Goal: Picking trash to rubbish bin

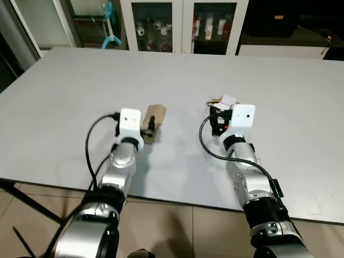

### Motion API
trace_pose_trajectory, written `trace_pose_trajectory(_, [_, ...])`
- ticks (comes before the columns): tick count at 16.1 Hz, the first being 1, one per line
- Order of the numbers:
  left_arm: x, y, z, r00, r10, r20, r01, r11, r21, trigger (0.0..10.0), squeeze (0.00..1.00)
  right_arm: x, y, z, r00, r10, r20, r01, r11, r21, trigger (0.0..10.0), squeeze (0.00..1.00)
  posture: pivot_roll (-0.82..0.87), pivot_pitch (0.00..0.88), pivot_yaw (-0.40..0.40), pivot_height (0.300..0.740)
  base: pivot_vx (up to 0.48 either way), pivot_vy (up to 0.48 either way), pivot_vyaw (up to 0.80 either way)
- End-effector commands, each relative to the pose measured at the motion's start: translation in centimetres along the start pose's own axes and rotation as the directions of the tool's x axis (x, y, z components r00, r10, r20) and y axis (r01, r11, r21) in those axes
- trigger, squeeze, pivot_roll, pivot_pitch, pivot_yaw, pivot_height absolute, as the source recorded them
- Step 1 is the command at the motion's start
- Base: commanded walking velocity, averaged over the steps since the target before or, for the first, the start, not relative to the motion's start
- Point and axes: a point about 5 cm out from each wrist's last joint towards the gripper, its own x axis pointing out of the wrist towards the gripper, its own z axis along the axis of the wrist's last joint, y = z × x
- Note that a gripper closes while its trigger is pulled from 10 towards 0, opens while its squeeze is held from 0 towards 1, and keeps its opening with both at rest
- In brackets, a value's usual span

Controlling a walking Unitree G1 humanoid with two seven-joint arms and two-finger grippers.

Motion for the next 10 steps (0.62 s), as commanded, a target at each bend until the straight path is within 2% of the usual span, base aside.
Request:
trace_pose_trajectory(1, [0.1,0.4,-0.5,0.998,0.04,-0.043,-0.041,0.999,-0.016,10.0,0.0,0.0,0.0,0.3,1.0,-0.005,0.007,0.005,1.0,0.001,10.0,0.0,0.02,0.037,0.047,0.74,0.0,0.0,0.0])
trace_pose_trajectory(3, [0.3,0.3,-0.9,0.995,0.029,-0.093,-0.032,0.999,-0.034,10.0,0.0,0.0,0.0,0.4,1.0,-0.006,0.007,0.006,1.0,0.001,10.0,0.0,0.01,0.039,0.049,0.74,0.0,0.0,0.0])
trace_pose_trajectory(5, [0.2,-0.7,-1.7,0.986,-0.064,-0.153,0.051,0.995,-0.089,10.0,0.0,-0.1,-0.1,0.5,1.0,-0.009,0.011,0.009,1.0,0.001,10.0,0.0,0.01,0.042,0.052,0.74,0.0,0.0,0.0])
trace_pose_trajectory(6, [0.1,-1.3,-2.2,0.979,-0.093,-0.18,0.08,0.994,-0.077,10.0,0.0,-0.2,-0.1,0.5,1.0,-0.01,0.013,0.01,1.0,0.001,10.0,0.0,0.0,0.045,0.055,0.74,0.0,0.0,0.0])
trace_pose_trajectory(10, [0.1,-1.9,-2.2,0.978,-0.097,-0.184,0.088,0.994,-0.06,10.0,0.0,-0.4,-0.2,0.4,1.0,-0.016,0.012,0.016,1.0,0.002,10.0,0.0,0.0,0.058,0.059,0.74,0.0,0.0,0.0])
